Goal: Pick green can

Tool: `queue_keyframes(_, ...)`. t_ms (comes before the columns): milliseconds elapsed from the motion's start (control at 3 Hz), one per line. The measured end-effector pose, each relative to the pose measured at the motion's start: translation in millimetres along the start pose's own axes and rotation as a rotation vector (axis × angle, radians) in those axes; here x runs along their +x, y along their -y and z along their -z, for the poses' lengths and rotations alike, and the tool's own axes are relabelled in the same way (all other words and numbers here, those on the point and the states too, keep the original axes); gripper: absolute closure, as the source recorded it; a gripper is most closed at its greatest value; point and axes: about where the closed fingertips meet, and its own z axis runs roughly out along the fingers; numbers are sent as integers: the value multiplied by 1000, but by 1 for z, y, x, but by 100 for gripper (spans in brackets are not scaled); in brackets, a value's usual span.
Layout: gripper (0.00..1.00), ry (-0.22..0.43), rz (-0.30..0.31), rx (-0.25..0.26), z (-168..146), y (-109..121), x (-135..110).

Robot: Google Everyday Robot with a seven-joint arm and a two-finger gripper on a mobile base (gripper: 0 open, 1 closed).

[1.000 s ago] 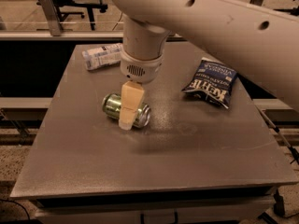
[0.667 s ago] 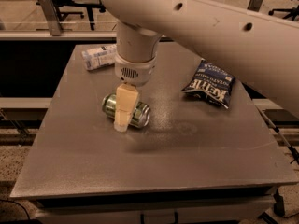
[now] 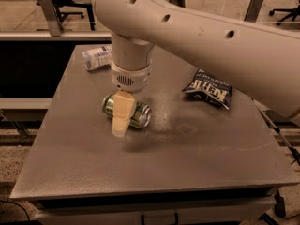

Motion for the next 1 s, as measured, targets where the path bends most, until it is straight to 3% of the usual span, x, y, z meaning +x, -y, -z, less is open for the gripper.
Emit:
queue_keyframes(333, 13, -8, -3, -1, -4, 0, 0)
queue_keyframes(1000, 59, -8, 4, 12, 3, -1, 0)
